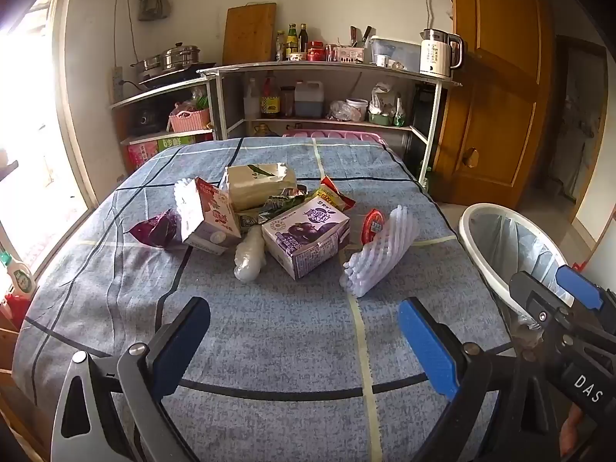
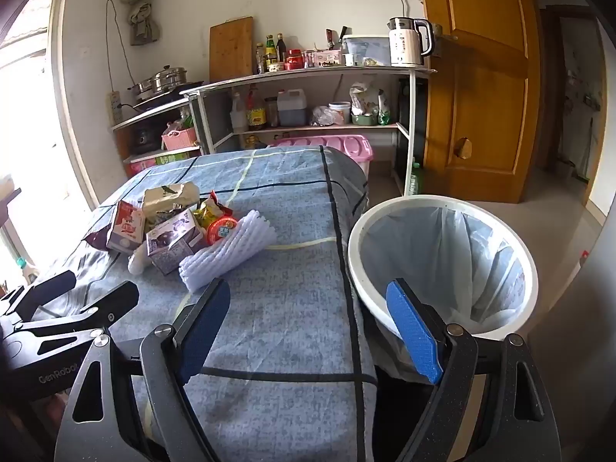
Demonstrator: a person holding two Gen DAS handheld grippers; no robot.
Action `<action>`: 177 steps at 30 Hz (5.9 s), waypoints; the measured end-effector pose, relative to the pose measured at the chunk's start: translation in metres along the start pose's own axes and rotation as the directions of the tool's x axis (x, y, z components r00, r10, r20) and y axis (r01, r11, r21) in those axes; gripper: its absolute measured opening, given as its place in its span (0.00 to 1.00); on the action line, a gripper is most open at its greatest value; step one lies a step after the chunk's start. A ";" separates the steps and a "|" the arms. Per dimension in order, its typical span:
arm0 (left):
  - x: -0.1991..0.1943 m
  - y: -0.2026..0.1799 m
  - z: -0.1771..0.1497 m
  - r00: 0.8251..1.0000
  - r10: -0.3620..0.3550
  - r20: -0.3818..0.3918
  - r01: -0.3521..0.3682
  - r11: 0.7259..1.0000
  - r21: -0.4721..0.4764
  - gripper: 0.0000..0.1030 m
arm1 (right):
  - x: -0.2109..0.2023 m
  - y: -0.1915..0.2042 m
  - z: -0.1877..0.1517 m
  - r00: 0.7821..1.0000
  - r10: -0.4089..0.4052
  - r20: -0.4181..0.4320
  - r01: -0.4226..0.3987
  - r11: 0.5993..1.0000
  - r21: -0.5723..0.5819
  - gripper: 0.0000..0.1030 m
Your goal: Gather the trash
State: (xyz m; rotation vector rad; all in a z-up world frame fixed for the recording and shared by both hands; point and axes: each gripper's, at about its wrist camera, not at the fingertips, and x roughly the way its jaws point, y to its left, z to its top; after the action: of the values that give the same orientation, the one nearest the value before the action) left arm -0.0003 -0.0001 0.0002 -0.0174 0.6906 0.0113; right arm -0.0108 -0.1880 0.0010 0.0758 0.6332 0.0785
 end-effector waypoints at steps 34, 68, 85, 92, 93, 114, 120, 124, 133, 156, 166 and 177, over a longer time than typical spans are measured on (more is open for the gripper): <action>-0.003 0.002 -0.001 1.000 0.012 -0.011 -0.012 1.000 0.008 0.97 | -0.004 0.001 -0.001 1.000 -0.011 0.007 0.011 1.000 0.003 0.81; -0.006 0.002 -0.002 1.000 0.020 -0.008 -0.020 1.000 0.007 0.97 | -0.005 0.003 -0.001 1.000 -0.014 0.007 0.014 1.000 0.001 0.81; -0.003 0.004 -0.001 1.000 0.025 -0.015 -0.025 1.000 0.007 0.97 | -0.001 0.003 -0.001 1.000 -0.011 -0.004 0.011 1.000 0.004 0.81; 0.005 0.012 0.001 0.999 0.044 -0.025 -0.044 0.999 -0.003 0.97 | 0.009 0.006 0.001 1.000 -0.007 -0.023 0.007 1.000 0.002 0.81; 0.007 0.013 0.001 0.999 0.047 -0.026 -0.047 0.999 -0.003 0.97 | 0.011 0.008 0.002 1.000 -0.006 -0.024 0.006 1.000 0.001 0.81; 0.069 0.129 0.018 0.996 -0.019 -0.089 0.002 0.983 -0.182 0.97 | 0.113 0.039 0.030 0.977 0.139 -0.165 -0.124 0.987 0.098 0.81; 0.076 0.145 0.031 0.996 -0.056 -0.072 0.037 0.969 -0.246 0.97 | 0.131 0.048 0.032 0.966 0.148 -0.212 -0.132 0.987 0.088 0.68; 0.081 0.145 0.046 0.995 -0.080 -0.056 0.063 0.965 -0.256 0.97 | 0.141 0.049 0.033 0.955 0.183 -0.235 -0.160 0.981 0.114 0.51; 0.113 0.150 0.060 0.991 -0.081 -0.106 0.046 0.953 -0.298 0.85 | 0.138 0.045 0.035 0.956 0.195 -0.218 -0.169 0.977 0.133 0.31; 0.120 0.131 0.067 0.992 -0.064 -0.106 0.037 0.970 -0.241 0.39 | 0.127 0.027 0.039 0.967 0.193 -0.167 -0.168 0.974 0.153 0.14; 0.086 0.127 0.062 0.996 -0.060 -0.061 0.044 0.972 -0.229 0.37 | 0.115 0.023 0.041 0.960 0.238 -0.150 -0.215 0.964 0.155 0.12; 0.053 0.115 0.061 0.997 -0.075 -0.009 0.072 0.980 -0.186 0.37 | 0.097 0.019 0.050 0.961 0.256 -0.109 -0.240 0.960 0.142 0.12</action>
State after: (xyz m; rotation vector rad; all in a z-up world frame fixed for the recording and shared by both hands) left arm 0.0776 0.1168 0.0123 -0.2227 0.7024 0.0049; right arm 0.0954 -0.1623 -0.0141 0.2760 0.7526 0.2878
